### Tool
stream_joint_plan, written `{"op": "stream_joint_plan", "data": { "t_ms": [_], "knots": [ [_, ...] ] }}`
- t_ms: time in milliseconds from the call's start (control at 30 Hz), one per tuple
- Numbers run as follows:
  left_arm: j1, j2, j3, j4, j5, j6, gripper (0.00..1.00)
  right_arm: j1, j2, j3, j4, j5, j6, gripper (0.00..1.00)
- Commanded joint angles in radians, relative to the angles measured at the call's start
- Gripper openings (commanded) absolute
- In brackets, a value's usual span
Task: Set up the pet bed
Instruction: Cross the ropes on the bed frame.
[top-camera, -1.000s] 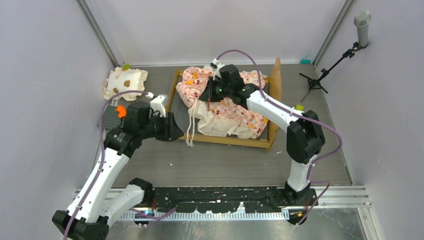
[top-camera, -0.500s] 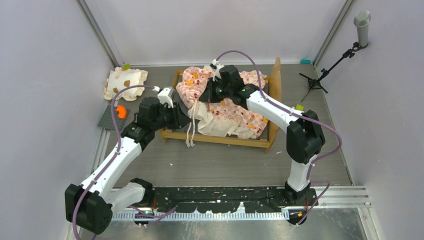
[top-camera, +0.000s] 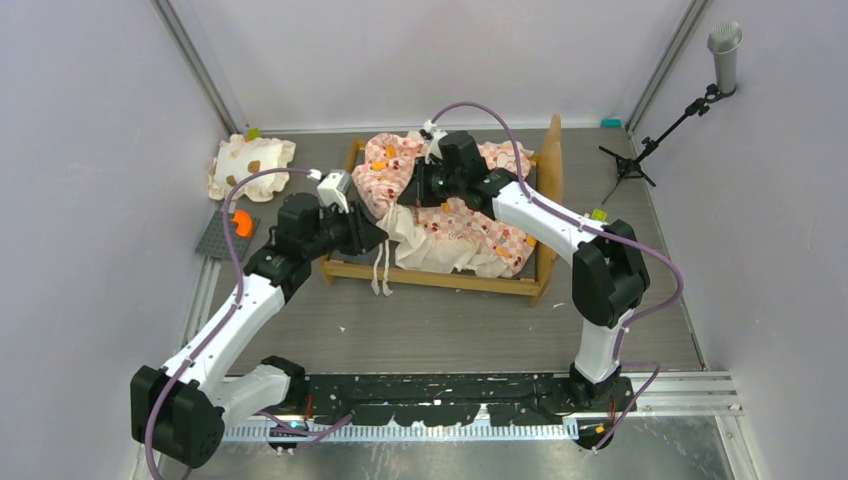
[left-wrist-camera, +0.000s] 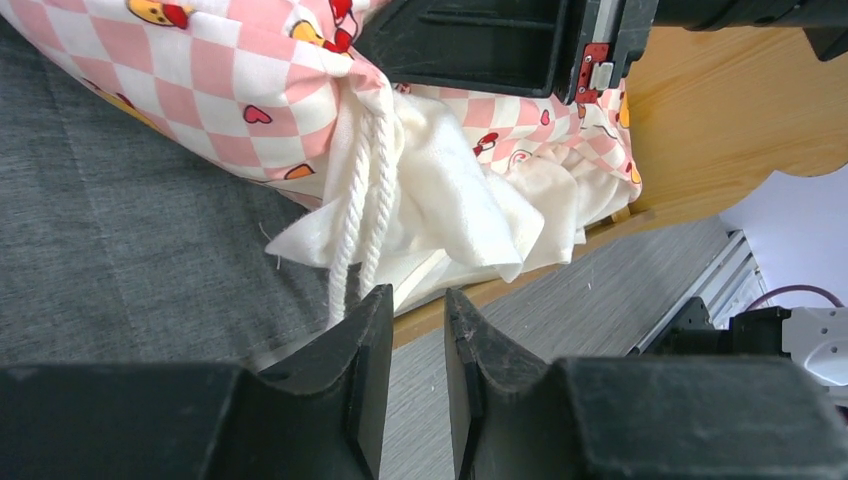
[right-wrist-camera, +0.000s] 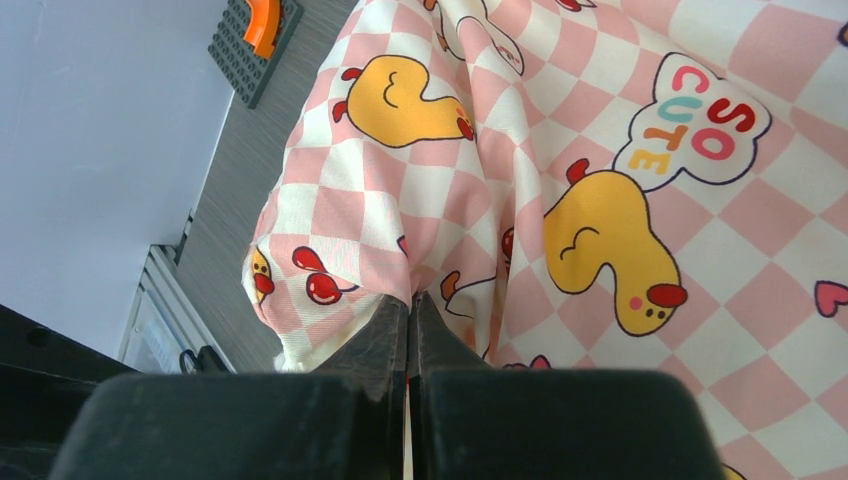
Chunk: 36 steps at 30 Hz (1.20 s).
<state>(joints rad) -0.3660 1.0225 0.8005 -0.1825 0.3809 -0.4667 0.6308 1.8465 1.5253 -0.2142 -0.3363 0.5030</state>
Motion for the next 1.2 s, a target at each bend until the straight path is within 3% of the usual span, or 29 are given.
{"op": "stream_joint_plan", "data": {
  "t_ms": [0,467,833,1033,1167],
  "knots": [
    [-0.033,0.032,-0.012,0.062,0.016,-0.009,0.28,-0.003,0.006,0.004,0.017,-0.013,-0.004,0.01],
    [-0.09,0.064,-0.04,0.012,-0.139,0.01,0.4,-0.004,0.01,0.008,0.016,-0.017,0.001,0.01],
    [-0.105,0.112,-0.053,0.048,-0.136,0.0,0.45,-0.003,0.01,0.009,0.016,-0.02,0.002,0.01],
    [-0.119,0.14,-0.058,0.068,-0.128,-0.005,0.43,-0.004,0.009,0.009,0.016,-0.021,0.002,0.01],
    [-0.122,0.148,-0.062,0.077,-0.121,-0.011,0.31,-0.004,0.01,0.009,0.014,-0.021,-0.001,0.01]
  ]
}}
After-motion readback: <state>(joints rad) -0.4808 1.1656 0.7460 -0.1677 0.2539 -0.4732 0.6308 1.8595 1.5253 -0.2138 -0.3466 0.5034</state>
